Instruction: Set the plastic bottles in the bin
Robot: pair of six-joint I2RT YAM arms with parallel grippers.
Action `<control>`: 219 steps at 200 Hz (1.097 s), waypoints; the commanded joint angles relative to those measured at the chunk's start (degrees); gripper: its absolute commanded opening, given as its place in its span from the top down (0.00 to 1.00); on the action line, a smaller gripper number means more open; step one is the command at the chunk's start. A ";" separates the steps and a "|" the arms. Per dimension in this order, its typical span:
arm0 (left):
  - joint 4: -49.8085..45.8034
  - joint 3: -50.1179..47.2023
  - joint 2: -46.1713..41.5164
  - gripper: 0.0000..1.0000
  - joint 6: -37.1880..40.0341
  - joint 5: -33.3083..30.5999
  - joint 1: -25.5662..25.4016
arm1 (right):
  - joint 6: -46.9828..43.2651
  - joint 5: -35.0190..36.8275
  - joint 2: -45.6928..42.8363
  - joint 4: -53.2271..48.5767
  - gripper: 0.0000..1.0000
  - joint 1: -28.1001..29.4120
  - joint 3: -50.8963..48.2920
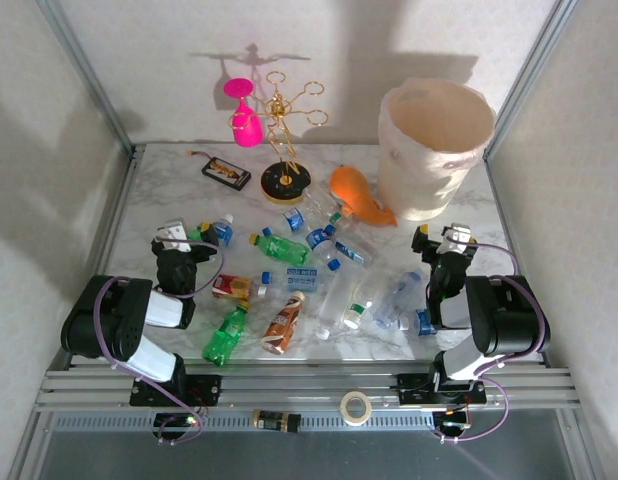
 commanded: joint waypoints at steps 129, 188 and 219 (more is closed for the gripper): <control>1.25 0.34 -0.25 0.00 -0.61 -6.14 -1.06 | -1.62 0.34 -2.64 -0.60 0.01 1.23 0.18; -12.49 3.10 -12.79 0.00 -0.66 -14.31 -3.39 | -2.22 5.50 -12.62 -14.73 0.01 3.79 4.71; -23.62 7.26 -22.32 0.00 -9.16 -13.23 -4.00 | 7.01 6.28 -18.97 -34.64 0.01 4.90 12.54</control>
